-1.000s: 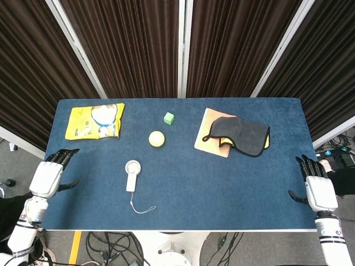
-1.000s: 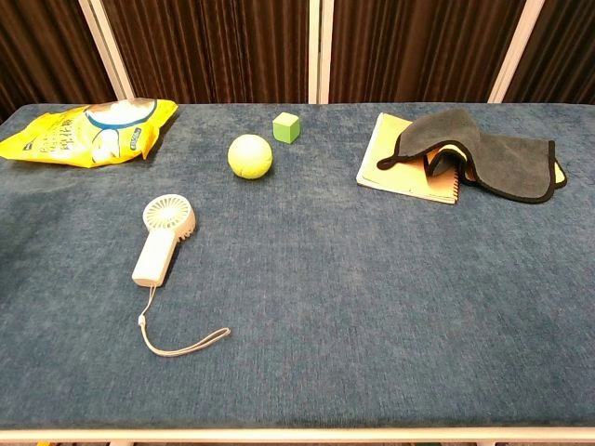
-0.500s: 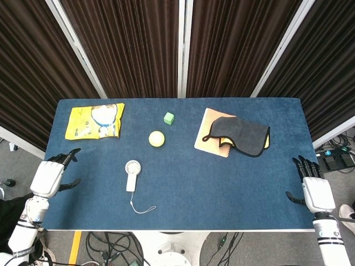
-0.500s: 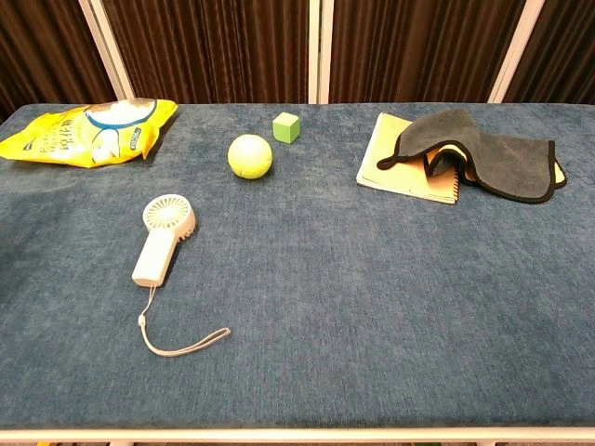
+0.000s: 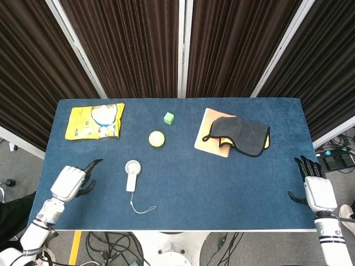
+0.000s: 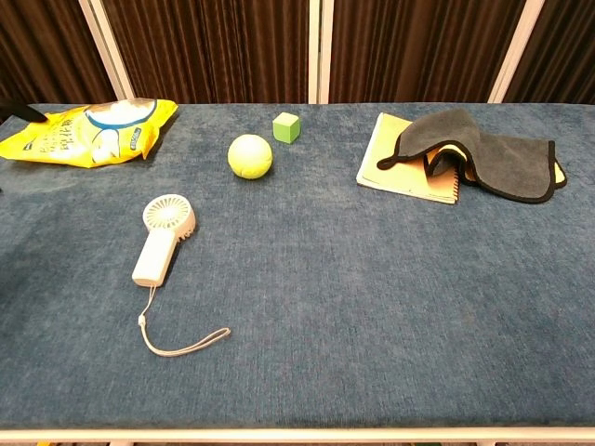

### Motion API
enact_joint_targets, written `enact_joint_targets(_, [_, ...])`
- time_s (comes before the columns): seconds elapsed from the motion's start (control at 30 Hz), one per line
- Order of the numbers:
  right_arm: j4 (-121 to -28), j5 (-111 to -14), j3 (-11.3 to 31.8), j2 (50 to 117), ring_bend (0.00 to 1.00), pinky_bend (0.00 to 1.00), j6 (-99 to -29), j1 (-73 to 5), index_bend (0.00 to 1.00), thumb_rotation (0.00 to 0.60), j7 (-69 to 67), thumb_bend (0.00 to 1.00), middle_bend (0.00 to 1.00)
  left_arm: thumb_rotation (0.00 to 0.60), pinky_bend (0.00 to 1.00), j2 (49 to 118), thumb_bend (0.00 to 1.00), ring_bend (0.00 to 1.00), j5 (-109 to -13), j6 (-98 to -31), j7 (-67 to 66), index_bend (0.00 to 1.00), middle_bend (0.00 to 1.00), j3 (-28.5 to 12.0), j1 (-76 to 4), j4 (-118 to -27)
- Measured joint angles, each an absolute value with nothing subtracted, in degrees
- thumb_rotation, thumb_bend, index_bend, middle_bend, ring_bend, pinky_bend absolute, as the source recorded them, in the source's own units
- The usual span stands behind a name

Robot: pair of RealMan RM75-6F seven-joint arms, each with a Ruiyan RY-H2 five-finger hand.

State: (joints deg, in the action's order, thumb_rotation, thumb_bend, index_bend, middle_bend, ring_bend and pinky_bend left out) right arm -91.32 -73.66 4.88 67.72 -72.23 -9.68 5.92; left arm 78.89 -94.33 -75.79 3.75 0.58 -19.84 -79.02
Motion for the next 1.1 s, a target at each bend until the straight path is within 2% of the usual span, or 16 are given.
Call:
enact_joint_targets(0.37, [-93.8, -74.0, 4.9, 67.0, 0.0, 0.0, -74.2, -9.1, 0.0, 0.6, 7.8, 0.11, 0.0, 0.6, 0.81, 81.2, 0.42, 0.82, -97.9, -70.5, 4.7, 0.19, 0.83, 4.6, -22.8, -76.6])
enact_joint_targets(0.83, [-93.3, -73.3, 5.2, 66.8, 0.0, 0.0, -73.6, -9.3, 0.0, 0.6, 7.0, 0.11, 0.0, 0.6, 0.81, 84.6, 0.42, 0.82, -97.1, -63.1, 3.1, 0.19, 0.83, 5.0, -27.2, -75.6])
enact_joint_targets(1.1, [-93.1, -73.0, 5.2, 66.9, 0.0, 0.0, -73.3, -9.4, 0.0, 0.6, 7.0, 0.11, 0.0, 0.6, 0.81, 86.5, 0.42, 0.82, -95.3, -61.5, 2.3, 0.19, 0.83, 4.0, -28.6, -74.3])
